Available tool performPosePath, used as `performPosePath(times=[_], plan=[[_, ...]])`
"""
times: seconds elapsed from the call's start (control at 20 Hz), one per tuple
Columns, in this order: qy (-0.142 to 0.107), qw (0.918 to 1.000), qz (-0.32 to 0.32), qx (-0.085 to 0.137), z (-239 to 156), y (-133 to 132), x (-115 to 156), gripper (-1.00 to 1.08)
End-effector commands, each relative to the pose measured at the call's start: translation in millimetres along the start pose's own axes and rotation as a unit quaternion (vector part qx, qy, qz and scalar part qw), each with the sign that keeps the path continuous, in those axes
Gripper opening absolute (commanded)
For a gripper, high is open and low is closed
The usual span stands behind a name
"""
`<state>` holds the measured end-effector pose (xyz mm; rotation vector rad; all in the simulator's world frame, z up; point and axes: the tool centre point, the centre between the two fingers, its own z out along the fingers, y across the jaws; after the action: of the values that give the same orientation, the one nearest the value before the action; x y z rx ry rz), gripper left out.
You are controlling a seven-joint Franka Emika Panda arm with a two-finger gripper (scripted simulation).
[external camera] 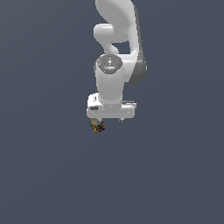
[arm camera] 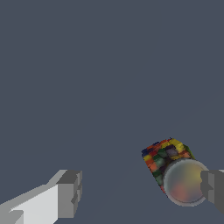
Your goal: Pick up the object and move it to a goal position.
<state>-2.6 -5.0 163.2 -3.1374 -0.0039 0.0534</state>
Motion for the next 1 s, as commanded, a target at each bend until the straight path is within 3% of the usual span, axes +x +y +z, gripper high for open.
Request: performPosePath(times=[0.0,0.45,0.95], plan=[[0.0,1.0,0.0,0.0,0.0,0.0,0.0,1.0],[0.028,0.9995,0.014,-0.006,-24.9,11.5,11.8,1.0],[0.026,0.9996,-0.007,-0.006,-17.9,16.8,8.0,1.0]])
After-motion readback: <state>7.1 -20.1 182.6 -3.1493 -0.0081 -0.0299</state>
